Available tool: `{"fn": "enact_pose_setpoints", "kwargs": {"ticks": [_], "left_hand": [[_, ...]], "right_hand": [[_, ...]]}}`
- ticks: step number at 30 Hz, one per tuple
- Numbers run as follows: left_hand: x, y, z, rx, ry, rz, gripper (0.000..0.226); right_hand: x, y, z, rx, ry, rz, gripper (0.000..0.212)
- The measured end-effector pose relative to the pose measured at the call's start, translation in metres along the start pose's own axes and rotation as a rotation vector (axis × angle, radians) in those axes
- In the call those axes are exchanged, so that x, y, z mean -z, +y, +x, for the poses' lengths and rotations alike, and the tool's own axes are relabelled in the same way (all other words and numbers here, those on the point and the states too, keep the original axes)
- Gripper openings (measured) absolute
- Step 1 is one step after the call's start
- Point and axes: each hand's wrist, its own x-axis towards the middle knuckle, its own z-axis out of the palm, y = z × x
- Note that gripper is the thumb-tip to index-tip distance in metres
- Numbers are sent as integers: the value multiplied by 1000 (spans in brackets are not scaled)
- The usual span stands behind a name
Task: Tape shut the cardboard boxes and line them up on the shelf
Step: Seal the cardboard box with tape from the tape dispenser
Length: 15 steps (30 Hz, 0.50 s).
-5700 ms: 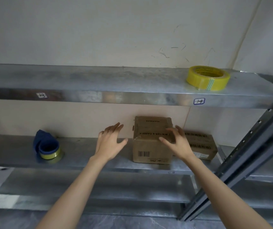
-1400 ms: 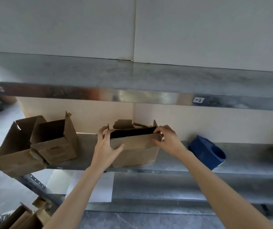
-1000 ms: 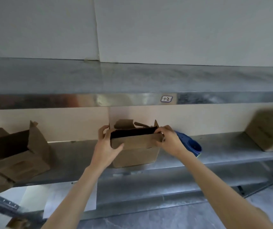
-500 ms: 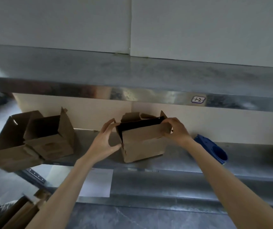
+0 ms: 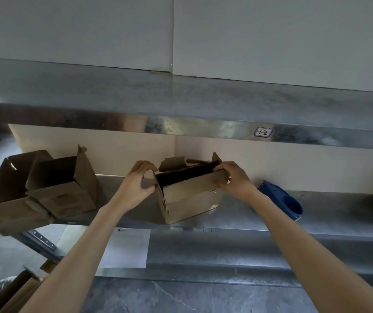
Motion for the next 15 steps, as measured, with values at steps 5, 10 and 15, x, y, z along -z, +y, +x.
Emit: {"fn": "enact_pose_setpoints", "kwargs": {"ticks": [5,10,15], "left_hand": [[-1,10,-23,-15,50,-60,36],[-10,21,-53,-2,57,-72,36],[-24,35,-69,-32,83,-100,25]], "right_hand": [[-8,-4,-3,2,31,18,57],[-12,-3,-10,27,79,5,64],[-8,-4,-21,56,106,-33,67]]}}
